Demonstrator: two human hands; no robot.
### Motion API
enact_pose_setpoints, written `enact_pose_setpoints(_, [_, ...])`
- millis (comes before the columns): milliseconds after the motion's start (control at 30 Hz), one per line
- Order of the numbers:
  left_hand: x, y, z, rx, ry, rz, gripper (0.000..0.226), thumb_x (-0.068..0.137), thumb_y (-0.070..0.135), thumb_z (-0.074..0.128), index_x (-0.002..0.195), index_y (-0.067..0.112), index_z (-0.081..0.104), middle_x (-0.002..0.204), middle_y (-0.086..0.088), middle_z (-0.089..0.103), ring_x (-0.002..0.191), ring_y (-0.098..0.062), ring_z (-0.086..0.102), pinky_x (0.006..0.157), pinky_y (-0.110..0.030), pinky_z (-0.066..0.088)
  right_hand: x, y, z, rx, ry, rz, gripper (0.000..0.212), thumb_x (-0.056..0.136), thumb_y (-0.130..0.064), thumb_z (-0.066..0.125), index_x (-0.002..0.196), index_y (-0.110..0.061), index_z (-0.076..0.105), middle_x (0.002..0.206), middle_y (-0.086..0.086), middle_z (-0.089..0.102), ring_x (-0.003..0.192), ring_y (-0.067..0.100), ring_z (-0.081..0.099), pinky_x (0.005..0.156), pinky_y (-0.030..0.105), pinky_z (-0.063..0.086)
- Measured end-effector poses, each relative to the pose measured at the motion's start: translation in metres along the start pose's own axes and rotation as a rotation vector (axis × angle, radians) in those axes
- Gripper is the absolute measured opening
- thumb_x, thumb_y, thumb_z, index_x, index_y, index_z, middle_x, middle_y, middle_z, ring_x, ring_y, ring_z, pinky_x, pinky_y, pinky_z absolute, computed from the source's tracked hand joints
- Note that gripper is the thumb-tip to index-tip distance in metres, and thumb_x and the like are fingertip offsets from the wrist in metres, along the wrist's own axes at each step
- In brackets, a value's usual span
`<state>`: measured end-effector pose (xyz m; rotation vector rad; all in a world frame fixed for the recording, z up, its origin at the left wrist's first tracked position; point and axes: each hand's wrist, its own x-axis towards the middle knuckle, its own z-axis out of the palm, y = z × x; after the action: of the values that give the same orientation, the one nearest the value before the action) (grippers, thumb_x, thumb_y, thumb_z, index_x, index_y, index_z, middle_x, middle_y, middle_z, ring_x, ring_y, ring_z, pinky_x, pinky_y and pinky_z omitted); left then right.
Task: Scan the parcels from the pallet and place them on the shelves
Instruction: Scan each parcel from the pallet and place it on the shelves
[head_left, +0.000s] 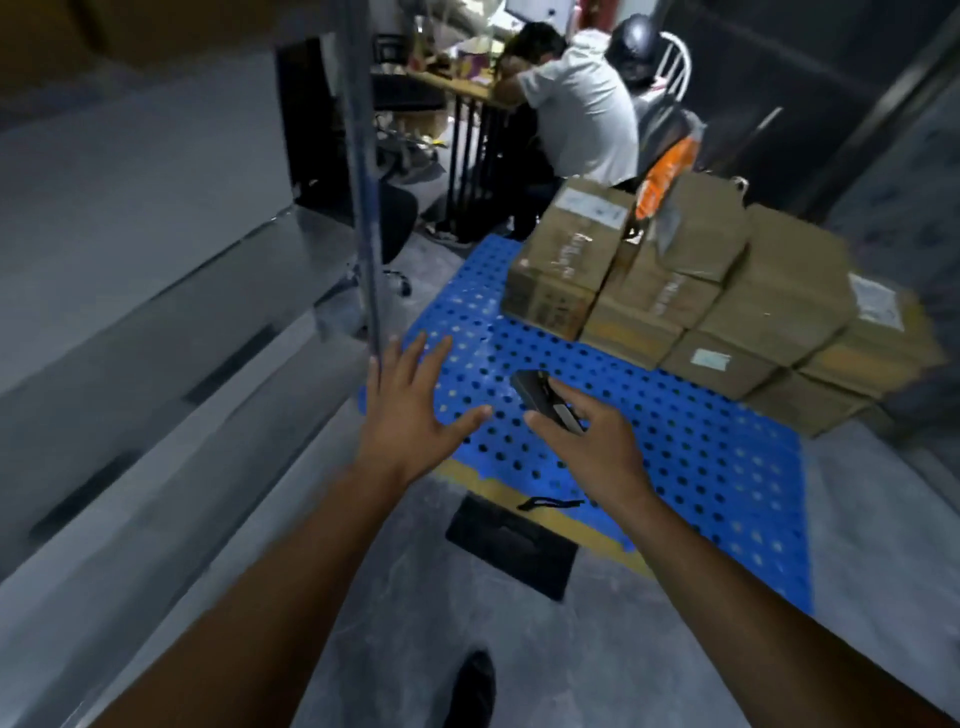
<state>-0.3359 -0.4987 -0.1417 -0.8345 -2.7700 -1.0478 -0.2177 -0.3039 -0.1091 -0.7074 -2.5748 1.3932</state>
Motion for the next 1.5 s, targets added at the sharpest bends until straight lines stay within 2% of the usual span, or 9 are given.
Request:
enact_pose_setpoints(167, [0.057, 0.05, 0.061, -0.102, -0.108, 0.058, 0.096, 0.082, 0.085, 0.049, 0.16, 0.036, 0.023, 0.17, 0.006, 0.015, 0.158, -0.019, -0.002, 0.126, -0.048, -0.005, 0.05, 0.03, -0.073, 0.013, 0.122, 0.073, 0.069, 0.086, -0.056, 0.071, 0.148, -0.041, 0.044, 0.148, -0.016, 0.049, 0.081, -0.031, 0.049, 0.052, 0.004, 0.043])
enact_pose_setpoints(333, [0.113, 0.062, 0.086, -0.239, -0.148, 0.004, 0.094, 0.079, 0.08, 0.054, 0.158, 0.038, 0.027, 0.168, 0.006, 0.017, 0.157, -0.021, 0.01, 0.123, -0.057, 0.023, 0.087, 0.044, -0.105, 0.075, 0.154, 0.094, 0.07, 0.084, -0.058, 0.071, 0.148, -0.046, 0.043, 0.15, -0.022, 0.045, 0.105, -0.025, 0.05, 0.072, 0.01, 0.052])
enact_pose_setpoints(467, [0.172, 0.053, 0.097, -0.301, -0.167, 0.002, 0.094, 0.077, 0.077, 0.062, 0.157, 0.041, 0.028, 0.166, 0.011, 0.018, 0.153, -0.016, 0.021, 0.119, -0.044, 0.033, 0.114, 0.048, -0.106, 0.143, 0.165, 0.165, 0.068, 0.083, -0.058, 0.072, 0.145, -0.049, 0.045, 0.151, -0.019, 0.044, 0.134, 0.01, 0.049, 0.106, 0.044, 0.047])
enact_pose_setpoints(733, [0.317, 0.028, 0.128, -0.421, -0.172, 0.055, 0.104, 0.067, 0.064, 0.08, 0.156, 0.047, 0.028, 0.17, -0.003, 0.004, 0.149, -0.002, 0.007, 0.11, -0.03, 0.023, 0.199, 0.03, -0.094, 0.159, 0.248, 0.215, 0.066, 0.083, -0.054, 0.073, 0.143, -0.043, 0.049, 0.131, -0.033, 0.05, 0.125, 0.006, 0.053, 0.105, 0.036, 0.048])
enact_pose_setpoints(933, [0.392, 0.01, 0.172, -0.409, -0.317, 0.065, 0.11, 0.061, 0.054, 0.092, 0.151, 0.056, 0.028, 0.171, -0.002, 0.006, 0.154, -0.019, 0.014, 0.114, -0.037, 0.022, 0.228, 0.034, -0.086, 0.067, 0.319, 0.291, 0.063, 0.083, -0.05, 0.074, 0.142, -0.039, 0.053, 0.129, -0.014, 0.061, 0.106, 0.006, 0.064, 0.084, 0.029, 0.059])
enact_pose_setpoints(1100, [0.398, -0.004, 0.198, -0.5, -0.276, 0.131, 0.088, 0.074, 0.035, 0.09, 0.149, 0.043, 0.044, 0.146, 0.018, 0.044, 0.128, 0.001, 0.042, 0.102, -0.017, 0.039, 0.234, 0.043, -0.082, 0.049, 0.323, 0.325, 0.064, 0.082, -0.054, 0.073, 0.141, -0.042, 0.053, 0.131, -0.012, 0.061, 0.106, 0.012, 0.064, 0.086, 0.039, 0.059])
enact_pose_setpoints(1233, [0.379, -0.006, 0.191, -0.514, -0.227, 0.145, 0.076, 0.083, 0.034, 0.084, 0.147, 0.041, 0.046, 0.142, 0.017, 0.049, 0.125, 0.002, 0.048, 0.103, -0.02, 0.045, 0.23, 0.046, -0.083, 0.075, 0.328, 0.295, 0.061, 0.082, -0.056, 0.072, 0.139, -0.046, 0.053, 0.126, -0.019, 0.061, 0.104, 0.006, 0.064, 0.086, 0.03, 0.059])
enact_pose_setpoints(1367, [0.321, -0.008, 0.167, -0.553, -0.181, 0.152, 0.071, 0.086, 0.033, 0.081, 0.148, 0.04, 0.046, 0.143, 0.02, 0.05, 0.13, 0.004, 0.049, 0.105, -0.025, 0.05, 0.214, 0.054, -0.086, 0.092, 0.298, 0.228, 0.062, 0.085, -0.05, 0.073, 0.141, -0.041, 0.052, 0.128, -0.027, 0.052, 0.104, -0.01, 0.054, 0.077, 0.0, 0.044])
enact_pose_setpoints(1500, [0.235, -0.012, 0.135, -0.497, -0.053, 0.106, 0.07, 0.086, 0.05, 0.073, 0.149, 0.034, 0.046, 0.143, 0.027, 0.048, 0.13, 0.006, 0.049, 0.098, -0.014, 0.047, 0.183, 0.067, -0.087, 0.125, 0.276, 0.187, 0.066, 0.084, -0.051, 0.073, 0.144, -0.035, 0.051, 0.142, -0.018, 0.053, 0.111, -0.007, 0.052, 0.086, 0.009, 0.048])
